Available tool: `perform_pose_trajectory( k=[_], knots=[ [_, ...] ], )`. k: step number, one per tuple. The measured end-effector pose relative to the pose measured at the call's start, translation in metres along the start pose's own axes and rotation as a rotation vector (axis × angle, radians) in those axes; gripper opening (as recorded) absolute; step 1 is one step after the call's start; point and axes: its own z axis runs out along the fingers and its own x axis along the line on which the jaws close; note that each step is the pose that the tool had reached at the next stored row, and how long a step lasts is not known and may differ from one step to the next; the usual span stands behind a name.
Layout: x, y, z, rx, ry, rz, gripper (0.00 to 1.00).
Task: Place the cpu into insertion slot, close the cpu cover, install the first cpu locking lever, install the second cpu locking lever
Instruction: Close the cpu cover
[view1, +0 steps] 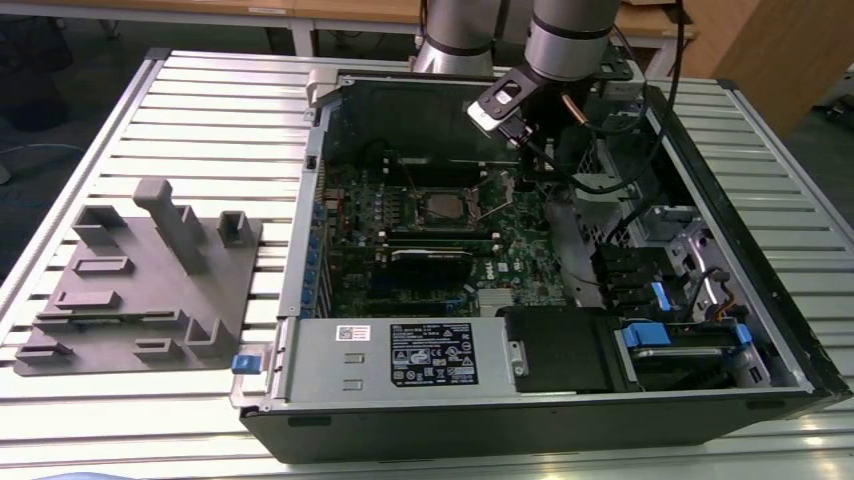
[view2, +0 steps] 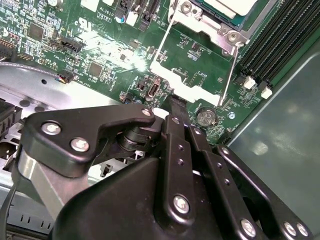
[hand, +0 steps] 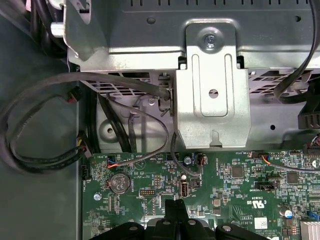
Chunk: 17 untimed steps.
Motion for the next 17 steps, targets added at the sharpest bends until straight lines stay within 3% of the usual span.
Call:
perform_pose_trajectory(
  k=[9,17],
  knots=[
    [0.0,-0.002,0.0002,-0.0001,0.0004,0.0,0.11],
    [-0.0007,-0.0191,-0.0004,-0.0004,0.0004,0.0,0.11]
  ],
)
